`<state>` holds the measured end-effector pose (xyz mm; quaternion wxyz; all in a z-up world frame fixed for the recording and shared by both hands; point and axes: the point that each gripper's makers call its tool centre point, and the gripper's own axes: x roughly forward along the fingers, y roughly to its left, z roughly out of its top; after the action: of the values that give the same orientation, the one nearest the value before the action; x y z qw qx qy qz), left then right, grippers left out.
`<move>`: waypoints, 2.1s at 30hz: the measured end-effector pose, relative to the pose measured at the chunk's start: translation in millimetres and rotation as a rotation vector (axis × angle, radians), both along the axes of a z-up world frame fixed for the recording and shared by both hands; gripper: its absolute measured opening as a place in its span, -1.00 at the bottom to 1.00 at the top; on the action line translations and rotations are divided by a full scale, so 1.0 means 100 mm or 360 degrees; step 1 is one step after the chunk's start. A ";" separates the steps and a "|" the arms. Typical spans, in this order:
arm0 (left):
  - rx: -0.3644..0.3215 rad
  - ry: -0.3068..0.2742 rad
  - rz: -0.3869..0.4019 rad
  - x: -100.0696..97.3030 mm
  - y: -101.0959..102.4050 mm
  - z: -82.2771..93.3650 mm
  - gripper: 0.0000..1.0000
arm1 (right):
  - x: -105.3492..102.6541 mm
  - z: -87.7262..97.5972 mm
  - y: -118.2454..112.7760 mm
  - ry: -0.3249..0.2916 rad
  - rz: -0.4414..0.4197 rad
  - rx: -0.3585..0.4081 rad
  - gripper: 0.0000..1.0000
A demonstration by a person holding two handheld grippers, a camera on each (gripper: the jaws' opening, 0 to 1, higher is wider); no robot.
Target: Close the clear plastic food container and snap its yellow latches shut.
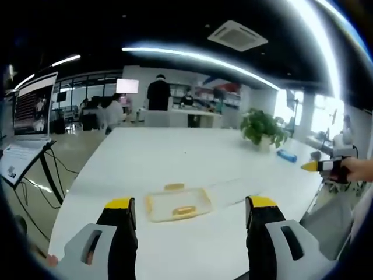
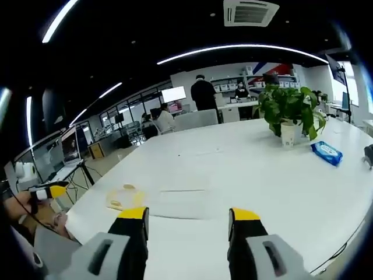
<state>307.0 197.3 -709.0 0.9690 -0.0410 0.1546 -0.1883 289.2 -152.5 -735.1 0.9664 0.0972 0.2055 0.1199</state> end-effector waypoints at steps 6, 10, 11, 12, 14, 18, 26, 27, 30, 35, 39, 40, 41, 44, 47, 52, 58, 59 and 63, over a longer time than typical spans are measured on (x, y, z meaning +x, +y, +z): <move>-0.0005 -0.0002 0.0016 0.03 -0.03 0.02 0.51 | 0.05 0.02 -0.07 -0.0009 -0.0007 0.0012 0.07; 0.0004 0.0001 0.0012 0.04 -0.06 0.02 0.51 | 0.05 0.00 -0.08 0.0003 0.0008 0.0009 0.07; 0.0004 0.0000 0.0012 0.04 -0.06 0.02 0.51 | 0.05 -0.01 -0.08 0.0005 0.0011 0.0007 0.07; 0.0005 0.0001 0.0012 0.03 -0.07 0.02 0.51 | 0.05 -0.01 -0.08 0.0008 0.0013 0.0008 0.07; 0.0010 0.0006 0.0014 0.03 -0.08 0.02 0.51 | 0.05 -0.02 -0.09 0.0014 0.0015 0.0014 0.07; 0.0007 0.0026 0.0024 0.02 -0.08 -0.02 0.50 | 0.06 -0.03 -0.09 0.0019 0.0018 0.0020 0.06; 0.0022 0.0017 0.0025 0.03 -0.12 -0.01 0.47 | 0.02 -0.09 -0.14 0.0042 0.0010 0.0038 0.06; 0.0020 0.0015 0.0026 0.04 -0.12 -0.01 0.48 | 0.01 -0.09 -0.14 0.0042 0.0009 0.0038 0.06; 0.0019 0.0013 0.0027 0.04 -0.13 0.00 0.48 | -0.01 -0.09 -0.16 0.0038 -0.0002 0.0045 0.06; 0.0014 0.0014 0.0021 0.02 -0.16 0.00 0.48 | -0.05 -0.10 -0.16 0.0048 -0.0003 0.0050 0.05; 0.0013 0.0013 0.0028 0.01 -0.15 0.00 0.48 | -0.05 -0.09 -0.16 0.0050 0.0003 0.0056 0.05; 0.0011 0.0012 0.0032 0.01 -0.15 0.01 0.47 | -0.04 -0.08 -0.16 0.0048 0.0005 0.0055 0.05; 0.0009 0.0011 0.0035 0.00 -0.15 0.01 0.46 | -0.04 -0.08 -0.16 0.0046 0.0007 0.0053 0.05; 0.0012 0.0019 0.0037 -0.01 -0.15 0.00 0.46 | -0.03 -0.08 -0.17 0.0043 0.0010 0.0054 0.05; 0.0016 0.0028 0.0029 -0.02 -0.17 -0.02 0.46 | -0.04 -0.07 -0.17 0.0040 0.0012 0.0062 0.05; 0.0016 0.0035 0.0027 -0.03 -0.20 -0.02 0.47 | -0.04 -0.07 -0.19 0.0039 0.0006 0.0081 0.04; 0.0016 0.0033 0.0033 -0.01 -0.22 -0.02 0.46 | -0.03 -0.08 -0.20 0.0051 0.0017 0.0082 0.03; 0.0015 0.0035 0.0036 -0.01 -0.22 -0.02 0.46 | -0.03 -0.08 -0.20 0.0051 0.0020 0.0080 0.03; 0.0015 0.0041 0.0042 0.00 -0.22 -0.02 0.46 | 0.00 -0.06 -0.22 0.0043 0.0025 0.0077 0.03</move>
<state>306.7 175.8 -710.7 0.9695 -0.0410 0.1674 -0.1741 289.6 -174.0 -741.0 0.9600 0.1207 0.2162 0.1310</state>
